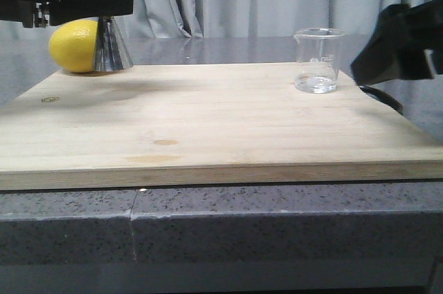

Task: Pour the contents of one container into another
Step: 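Open the right gripper and withdraw it from the beaker, then lower the filled jigger onto the board with the left gripper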

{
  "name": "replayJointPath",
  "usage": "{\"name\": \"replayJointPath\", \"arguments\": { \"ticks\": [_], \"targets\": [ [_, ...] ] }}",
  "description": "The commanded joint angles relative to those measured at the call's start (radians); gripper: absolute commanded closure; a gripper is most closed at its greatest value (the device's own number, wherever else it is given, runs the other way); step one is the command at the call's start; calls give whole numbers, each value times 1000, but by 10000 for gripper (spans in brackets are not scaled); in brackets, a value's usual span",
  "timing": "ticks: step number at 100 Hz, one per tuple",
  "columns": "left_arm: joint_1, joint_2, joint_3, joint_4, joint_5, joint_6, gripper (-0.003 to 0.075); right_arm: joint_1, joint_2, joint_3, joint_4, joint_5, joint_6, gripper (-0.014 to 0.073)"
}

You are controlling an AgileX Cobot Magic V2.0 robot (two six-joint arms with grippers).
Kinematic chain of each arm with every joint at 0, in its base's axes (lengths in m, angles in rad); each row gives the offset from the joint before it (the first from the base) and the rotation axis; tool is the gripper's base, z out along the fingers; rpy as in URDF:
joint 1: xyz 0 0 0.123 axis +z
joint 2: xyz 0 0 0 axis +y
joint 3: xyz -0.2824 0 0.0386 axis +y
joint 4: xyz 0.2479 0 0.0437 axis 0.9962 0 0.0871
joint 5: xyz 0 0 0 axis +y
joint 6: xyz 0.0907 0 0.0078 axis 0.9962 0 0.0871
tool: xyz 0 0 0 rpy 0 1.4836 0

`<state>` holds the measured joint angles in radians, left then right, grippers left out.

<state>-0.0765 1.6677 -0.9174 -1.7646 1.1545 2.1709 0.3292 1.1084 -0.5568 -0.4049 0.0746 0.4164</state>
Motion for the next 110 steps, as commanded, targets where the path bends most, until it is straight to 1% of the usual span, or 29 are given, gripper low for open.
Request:
{"name": "replayJointPath", "arguments": {
  "ticks": [1,10,16,33,49,87,97,110],
  "targets": [
    [-8,-39,-28,-99,91,-9,514,12,-116,-20,51,90,16,-34],
    [-8,-39,-28,-99,91,-9,514,25,-236,-22,98,217,16,-34],
    [-8,-39,-28,-99,91,-9,514,32,-297,-24,111,273,16,-34],
    [-8,-39,-28,-99,91,-9,514,38,-451,-26,108,362,16,-34],
    [-8,-39,-28,-99,91,-9,514,38,-516,-26,93,382,14,-34],
    [-8,-39,-28,-99,102,-9,514,38,-520,-26,76,395,14,-34],
    [-23,-39,-28,-99,102,-9,514,38,-520,-26,74,395,14,-34],
    [-72,-39,-32,-99,97,-7,514,38,-520,-26,74,395,14,-34]
  ]
}}
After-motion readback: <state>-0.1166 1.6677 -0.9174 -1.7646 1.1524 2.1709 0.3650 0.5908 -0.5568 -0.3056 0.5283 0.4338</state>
